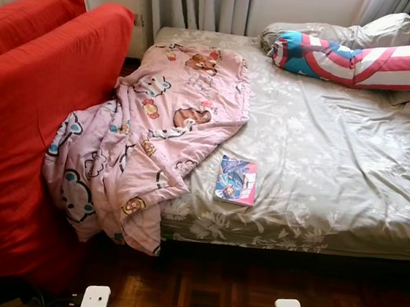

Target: Clean up the room

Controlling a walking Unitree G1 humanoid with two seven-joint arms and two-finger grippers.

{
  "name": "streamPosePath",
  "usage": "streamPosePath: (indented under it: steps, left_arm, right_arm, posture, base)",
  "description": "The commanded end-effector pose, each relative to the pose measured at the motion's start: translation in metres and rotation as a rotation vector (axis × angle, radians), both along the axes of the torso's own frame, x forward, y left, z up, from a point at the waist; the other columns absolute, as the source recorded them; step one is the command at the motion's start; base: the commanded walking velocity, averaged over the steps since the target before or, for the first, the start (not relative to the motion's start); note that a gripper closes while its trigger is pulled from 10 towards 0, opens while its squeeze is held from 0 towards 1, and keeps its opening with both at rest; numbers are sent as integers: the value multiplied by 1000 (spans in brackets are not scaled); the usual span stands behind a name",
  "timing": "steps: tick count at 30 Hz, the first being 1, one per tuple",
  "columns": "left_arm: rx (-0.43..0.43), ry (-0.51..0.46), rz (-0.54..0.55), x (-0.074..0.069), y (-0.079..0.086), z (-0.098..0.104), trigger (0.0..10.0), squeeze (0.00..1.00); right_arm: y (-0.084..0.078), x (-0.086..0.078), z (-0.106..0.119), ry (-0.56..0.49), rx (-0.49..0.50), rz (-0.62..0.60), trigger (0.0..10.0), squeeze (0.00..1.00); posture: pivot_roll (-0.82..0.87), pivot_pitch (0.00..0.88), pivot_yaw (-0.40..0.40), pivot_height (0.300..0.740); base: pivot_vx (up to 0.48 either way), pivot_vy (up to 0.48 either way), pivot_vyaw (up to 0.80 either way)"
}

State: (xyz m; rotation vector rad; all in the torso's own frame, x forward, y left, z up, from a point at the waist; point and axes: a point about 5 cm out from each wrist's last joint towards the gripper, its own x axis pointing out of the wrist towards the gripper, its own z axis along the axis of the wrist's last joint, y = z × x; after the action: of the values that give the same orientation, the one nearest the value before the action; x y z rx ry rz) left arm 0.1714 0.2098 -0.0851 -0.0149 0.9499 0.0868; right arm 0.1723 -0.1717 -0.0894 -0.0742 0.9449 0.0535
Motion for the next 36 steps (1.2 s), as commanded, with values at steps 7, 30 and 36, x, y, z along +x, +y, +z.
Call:
streamPosePath:
  steps: [7,30,36]
  left_arm:
    - [7,23,-1,-13,13,-3,10000,0]
    - [-6,9,-2,-8,7,-2,10000,0]
    - [-5,11,-7,-7,8,-1,10000,0]
  right_arm:
    - [4,-2,-1,17,13,0,10000,0]
    - [7,5,2,-1,18,28,10000,0]
    - [10,6,2,-7,19,51,10000,0]
  posture:
    - [8,80,-1,740]
    - [-2,15,-5,740]
    - [-3,0,-2,740]
  base:
    - [290,0,0]
    - [291,0,0]
    - [292,0,101]
